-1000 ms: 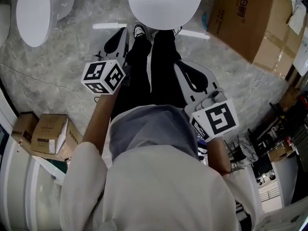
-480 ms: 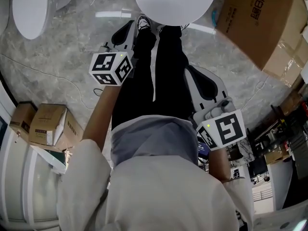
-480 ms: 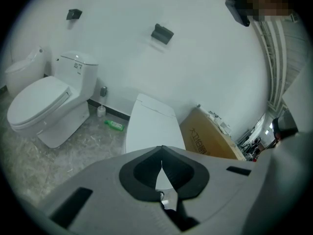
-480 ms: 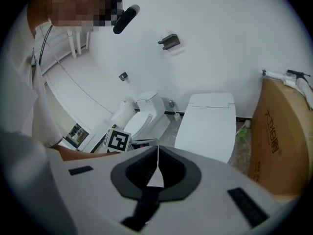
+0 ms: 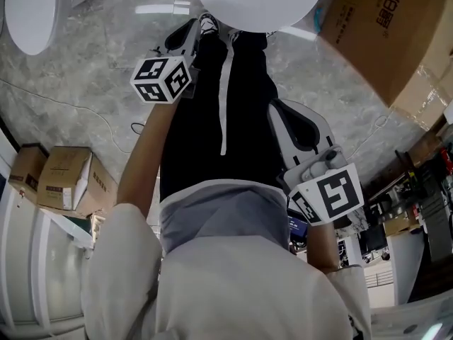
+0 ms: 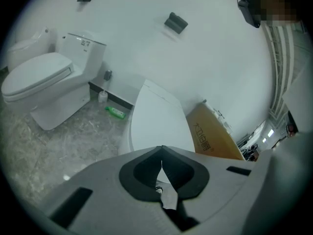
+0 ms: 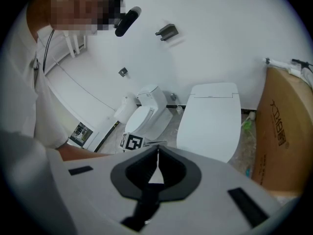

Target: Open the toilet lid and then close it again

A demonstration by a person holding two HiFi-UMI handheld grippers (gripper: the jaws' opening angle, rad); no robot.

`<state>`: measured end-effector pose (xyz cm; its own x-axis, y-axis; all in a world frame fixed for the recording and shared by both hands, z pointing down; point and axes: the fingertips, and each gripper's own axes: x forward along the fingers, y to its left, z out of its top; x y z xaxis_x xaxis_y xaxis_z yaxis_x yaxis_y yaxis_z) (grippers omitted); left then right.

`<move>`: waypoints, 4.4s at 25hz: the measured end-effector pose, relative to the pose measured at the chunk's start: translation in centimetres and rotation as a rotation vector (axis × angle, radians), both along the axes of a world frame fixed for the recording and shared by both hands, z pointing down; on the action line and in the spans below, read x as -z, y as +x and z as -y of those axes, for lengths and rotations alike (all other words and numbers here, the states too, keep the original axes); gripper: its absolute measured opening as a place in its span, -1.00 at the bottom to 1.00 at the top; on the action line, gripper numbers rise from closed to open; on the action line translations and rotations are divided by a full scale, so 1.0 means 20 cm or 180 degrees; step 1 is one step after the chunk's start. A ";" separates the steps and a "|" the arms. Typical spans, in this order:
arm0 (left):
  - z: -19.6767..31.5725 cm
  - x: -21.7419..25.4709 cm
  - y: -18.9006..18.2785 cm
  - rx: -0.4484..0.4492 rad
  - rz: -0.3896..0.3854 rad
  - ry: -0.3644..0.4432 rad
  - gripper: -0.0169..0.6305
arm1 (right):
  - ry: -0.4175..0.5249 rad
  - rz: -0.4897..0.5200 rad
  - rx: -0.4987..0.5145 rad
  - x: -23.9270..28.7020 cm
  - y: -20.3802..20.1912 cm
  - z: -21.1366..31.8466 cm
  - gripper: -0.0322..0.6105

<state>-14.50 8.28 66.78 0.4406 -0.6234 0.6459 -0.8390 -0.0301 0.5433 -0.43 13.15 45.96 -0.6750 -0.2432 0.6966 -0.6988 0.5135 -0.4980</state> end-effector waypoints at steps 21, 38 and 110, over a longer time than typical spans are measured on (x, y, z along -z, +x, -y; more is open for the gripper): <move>0.05 -0.54 0.04 0.0642 -0.1021 -0.0601 -0.37 | -0.0394 -0.0091 0.0005 -0.21 0.05 -0.03 -0.86; 0.15 -0.71 0.14 0.0712 -0.1109 -0.0675 -0.28 | -0.0509 -0.0095 0.0016 -0.27 0.15 -0.02 -0.86; 0.26 0.23 0.16 0.0368 -0.0827 -0.0596 -0.32 | 0.0074 0.0183 -0.0171 0.39 -0.04 0.24 -0.87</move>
<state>-11.27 3.08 62.14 0.5389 -0.5599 0.6293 -0.6638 0.1777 0.7265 -1.28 8.29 38.18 -0.6993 -0.2959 0.6508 -0.6963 0.4878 -0.5264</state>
